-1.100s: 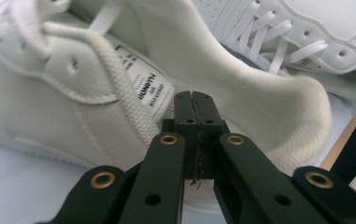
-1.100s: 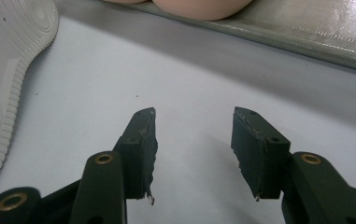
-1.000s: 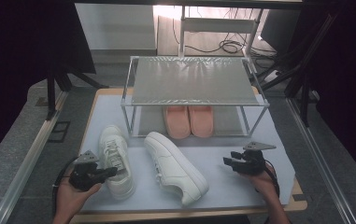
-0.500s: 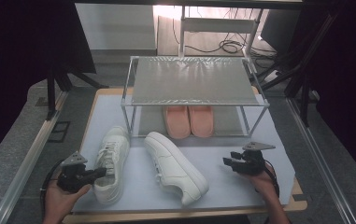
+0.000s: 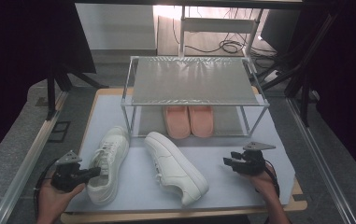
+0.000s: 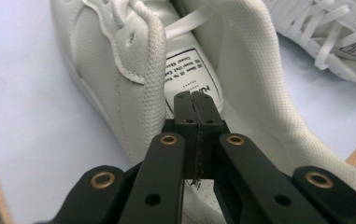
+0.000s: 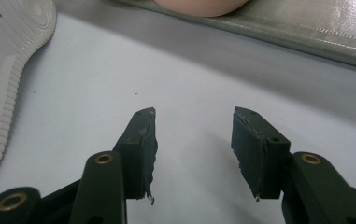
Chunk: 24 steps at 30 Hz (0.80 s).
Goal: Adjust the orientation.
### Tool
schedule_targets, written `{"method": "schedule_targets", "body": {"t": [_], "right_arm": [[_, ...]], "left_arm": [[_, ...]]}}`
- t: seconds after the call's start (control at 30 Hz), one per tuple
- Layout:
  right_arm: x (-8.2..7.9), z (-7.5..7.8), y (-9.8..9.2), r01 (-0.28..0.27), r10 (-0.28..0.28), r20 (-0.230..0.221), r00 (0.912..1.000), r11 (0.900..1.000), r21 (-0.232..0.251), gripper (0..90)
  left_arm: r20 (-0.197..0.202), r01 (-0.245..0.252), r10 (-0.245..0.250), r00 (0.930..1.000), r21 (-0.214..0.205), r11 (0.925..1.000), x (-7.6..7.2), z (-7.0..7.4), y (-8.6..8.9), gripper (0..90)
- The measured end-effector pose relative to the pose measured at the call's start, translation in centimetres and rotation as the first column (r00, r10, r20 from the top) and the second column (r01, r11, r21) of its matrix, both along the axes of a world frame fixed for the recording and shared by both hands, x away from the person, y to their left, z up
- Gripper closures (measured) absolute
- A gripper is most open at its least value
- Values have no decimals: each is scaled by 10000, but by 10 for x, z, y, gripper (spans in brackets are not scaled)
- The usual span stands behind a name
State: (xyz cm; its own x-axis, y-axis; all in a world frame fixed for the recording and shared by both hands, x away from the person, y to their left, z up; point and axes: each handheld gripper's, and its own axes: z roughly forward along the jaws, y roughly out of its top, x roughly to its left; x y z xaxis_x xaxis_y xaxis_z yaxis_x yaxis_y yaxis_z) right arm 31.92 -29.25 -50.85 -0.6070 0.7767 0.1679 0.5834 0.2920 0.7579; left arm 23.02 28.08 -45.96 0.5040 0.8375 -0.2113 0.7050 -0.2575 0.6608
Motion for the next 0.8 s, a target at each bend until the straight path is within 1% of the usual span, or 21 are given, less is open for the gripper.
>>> {"method": "schedule_targets", "body": {"t": [0.2,0.27,0.33,0.43,0.57,0.67,0.73,0.8], "right_arm": [[0,0,0,11,-11,-23,10000,10000,-7,504],[0,0,0,13,-13,-23,10000,10000,-15,504],[0,-1,0,4,-4,-21,10000,10000,-26,503],[0,0,0,4,-4,-20,10000,10000,-22,503],[0,0,0,2,-2,-18,10000,10000,-16,503],[0,0,0,2,-2,-19,10000,10000,-8,503],[0,0,0,10,-10,-15,10000,10000,9,503],[0,0,0,13,-13,-16,10000,10000,14,503]], "left_arm": [[-55,-157,157,9999,20,9999,0,1,9,900],[-45,-169,169,9998,-23,9999,0,0,9,900],[-20,-163,163,9999,17,9999,0,0,8,900],[-37,-170,170,9998,-79,9998,0,0,8,900],[3,-46,46,10000,-333,9994,-1,1,5,900],[178,-108,111,9998,-178,9998,-2,3,2,900],[390,-133,143,9991,-244,9996,-4,8,1,890],[666,-111,137,9977,-391,9992,-7,16,0,865]]}}
